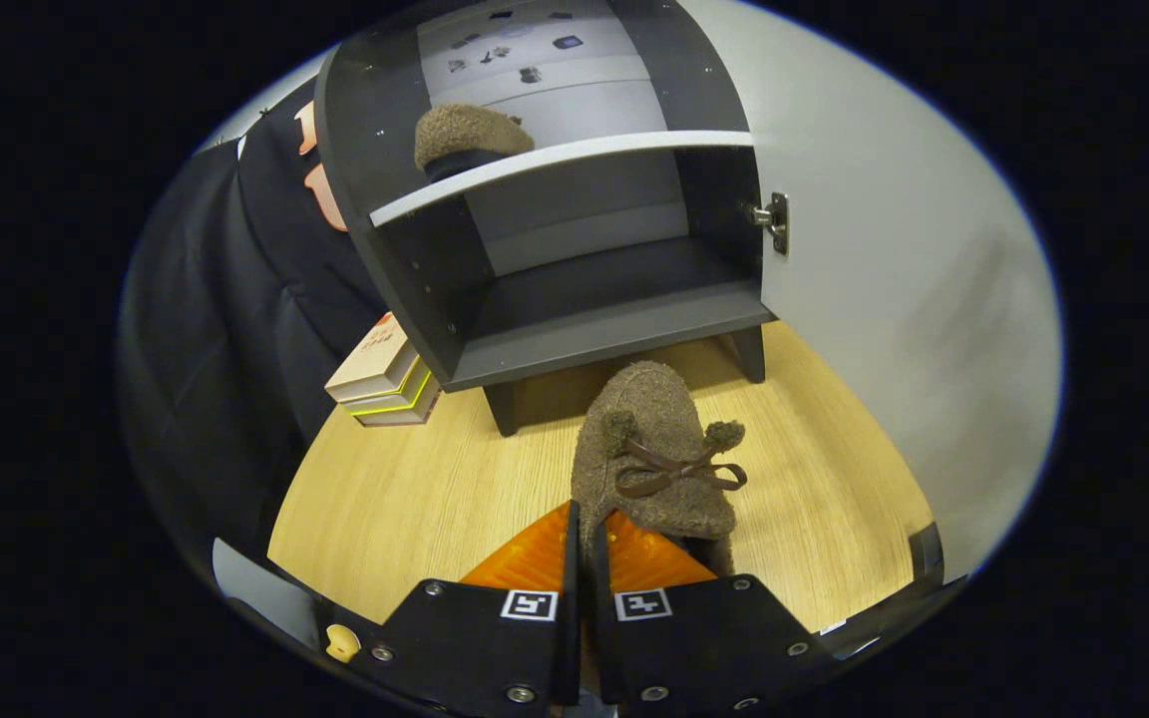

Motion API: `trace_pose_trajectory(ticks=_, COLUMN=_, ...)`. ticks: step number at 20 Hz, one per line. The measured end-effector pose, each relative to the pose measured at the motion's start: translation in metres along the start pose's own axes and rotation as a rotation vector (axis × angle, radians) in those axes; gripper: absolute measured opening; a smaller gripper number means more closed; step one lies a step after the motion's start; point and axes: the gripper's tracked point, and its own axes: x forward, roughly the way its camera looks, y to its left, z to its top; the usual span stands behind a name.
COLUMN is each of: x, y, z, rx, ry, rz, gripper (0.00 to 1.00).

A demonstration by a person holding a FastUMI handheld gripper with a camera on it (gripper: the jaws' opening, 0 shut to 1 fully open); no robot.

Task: Open the shoe cabinet door, grab the shoes and put them into the shoe cabinet, then close the shoe cabinet door.

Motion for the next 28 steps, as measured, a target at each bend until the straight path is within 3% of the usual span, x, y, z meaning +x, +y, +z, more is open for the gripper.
trace_pose_trajectory(ticks=7, x=-0.04, y=0.018, z=0.092, rx=-0.035, ry=-0.165, rz=0.03, gripper=0.07)
trace_pose_trajectory(ticks=16, x=-0.052, y=0.017, z=0.216, rx=-0.133, ry=-0.313, rz=0.019, gripper=0.07)
trace_pose_trajectory(ticks=21, x=-0.039, y=0.021, z=0.279, rx=-0.226, ry=-0.342, rz=0.017, gripper=0.07)
trace_pose_trajectory(ticks=28, x=0.008, y=0.03, z=0.365, rx=-0.25, ry=-0.367, rz=0.043, gripper=0.07)
